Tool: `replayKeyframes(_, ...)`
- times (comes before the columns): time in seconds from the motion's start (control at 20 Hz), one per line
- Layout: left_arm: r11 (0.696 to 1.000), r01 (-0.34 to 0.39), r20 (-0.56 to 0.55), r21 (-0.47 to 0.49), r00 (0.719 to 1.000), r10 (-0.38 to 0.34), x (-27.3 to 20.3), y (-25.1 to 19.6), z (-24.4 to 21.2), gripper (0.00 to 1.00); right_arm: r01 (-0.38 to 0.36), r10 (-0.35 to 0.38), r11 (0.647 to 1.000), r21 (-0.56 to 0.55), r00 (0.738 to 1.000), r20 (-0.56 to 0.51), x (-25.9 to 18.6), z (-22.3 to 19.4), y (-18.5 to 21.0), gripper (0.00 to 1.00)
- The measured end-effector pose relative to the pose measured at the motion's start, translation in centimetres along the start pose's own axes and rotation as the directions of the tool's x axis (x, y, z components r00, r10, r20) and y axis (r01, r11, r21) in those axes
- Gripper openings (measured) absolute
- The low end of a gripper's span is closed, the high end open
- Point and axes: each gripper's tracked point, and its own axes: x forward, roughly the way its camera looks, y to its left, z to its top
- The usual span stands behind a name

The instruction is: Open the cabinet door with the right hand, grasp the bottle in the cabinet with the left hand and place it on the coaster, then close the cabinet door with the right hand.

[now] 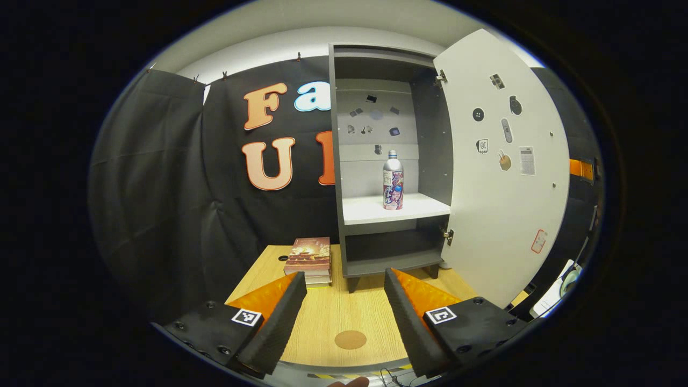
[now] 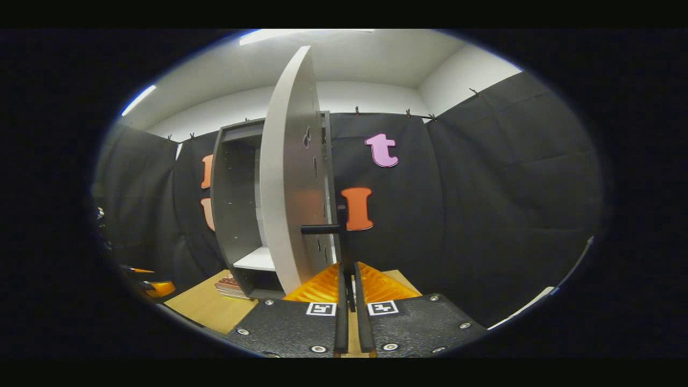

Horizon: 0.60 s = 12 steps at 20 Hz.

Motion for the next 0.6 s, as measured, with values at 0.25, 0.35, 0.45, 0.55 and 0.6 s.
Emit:
replayKeyframes(0.25,1.0,-0.018,0.007,-0.011,1.0,0.018,0.9,0.1,0.6,0.95,-0.027,0.027,1.0,0.005,1.0,-0.002,0.2,0.1,-0.2,0.12)
replayKeyframes(0.35,1.0,-0.021,0.01,-0.018,1.0,0.021,1.0,0.0,0.9,0.95,-0.019,0.019,1.0,-0.001,1.0,-0.008,0.1,0.0,-0.1,0.09)
replayKeyframes(0.45,1.0,-0.022,0.018,-0.017,1.0,0.022,0.9,-0.2,1.3,0.95,-0.018,0.018,1.0,-0.013,1.0,0.005,-0.2,0.4,0.1,0.13)
replayKeyframes(0.55,0.999,-0.027,0.027,-0.018,0.999,0.027,0.8,0.0,1.6,0.95,-0.014,0.014,1.0,-0.012,1.0,0.012,-1.3,0.4,0.3,0.09)
replayKeyframes(0.6,0.999,-0.03,0.029,-0.019,0.999,0.03,0.7,0.1,1.7,0.95,-0.005,0.006,1.0,-0.014,1.0,0.019,-2.1,0.5,0.5,0.13)
